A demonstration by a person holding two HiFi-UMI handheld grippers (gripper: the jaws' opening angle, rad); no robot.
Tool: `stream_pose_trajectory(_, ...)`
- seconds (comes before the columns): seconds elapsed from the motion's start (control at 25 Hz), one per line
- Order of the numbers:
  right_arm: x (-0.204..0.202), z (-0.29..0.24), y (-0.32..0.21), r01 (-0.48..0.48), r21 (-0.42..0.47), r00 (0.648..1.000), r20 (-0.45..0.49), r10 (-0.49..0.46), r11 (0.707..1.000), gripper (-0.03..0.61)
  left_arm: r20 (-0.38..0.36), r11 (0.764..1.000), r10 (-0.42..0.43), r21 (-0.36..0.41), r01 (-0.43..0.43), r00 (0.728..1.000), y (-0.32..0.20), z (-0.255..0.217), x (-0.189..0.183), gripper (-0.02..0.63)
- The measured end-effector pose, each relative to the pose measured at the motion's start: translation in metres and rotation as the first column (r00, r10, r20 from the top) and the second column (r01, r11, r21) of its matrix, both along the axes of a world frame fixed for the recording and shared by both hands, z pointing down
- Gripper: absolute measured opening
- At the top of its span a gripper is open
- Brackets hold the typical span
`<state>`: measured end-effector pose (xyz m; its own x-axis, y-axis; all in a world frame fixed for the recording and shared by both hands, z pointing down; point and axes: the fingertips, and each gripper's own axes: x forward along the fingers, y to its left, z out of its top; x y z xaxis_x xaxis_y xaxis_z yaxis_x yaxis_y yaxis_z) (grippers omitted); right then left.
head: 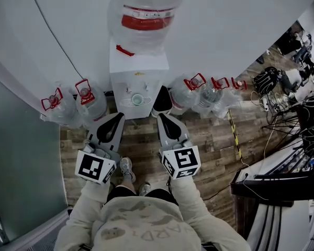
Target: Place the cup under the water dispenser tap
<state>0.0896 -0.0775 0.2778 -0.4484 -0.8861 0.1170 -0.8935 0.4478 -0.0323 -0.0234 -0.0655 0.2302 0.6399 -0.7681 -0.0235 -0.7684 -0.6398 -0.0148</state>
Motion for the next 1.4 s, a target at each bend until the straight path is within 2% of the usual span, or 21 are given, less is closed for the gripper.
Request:
stream_pose_trajectory(0.52,0.022,-0.04,0.056,0.001,0.074,1.0,0.004,-0.002,0.997,0.009,-0.014,0.998,-0.026,0.063,0.026,1.0,0.05,-0.038,0.013,0.005)
stream_pose_trajectory(1.4,0.048,-0.072,0.111,0.007,0.154,1.0,0.006,-0.008,0.988,0.008,-0.028,0.993,-0.072,0.094,0.074,0.997,0.106,-0.053,0.03,0.005)
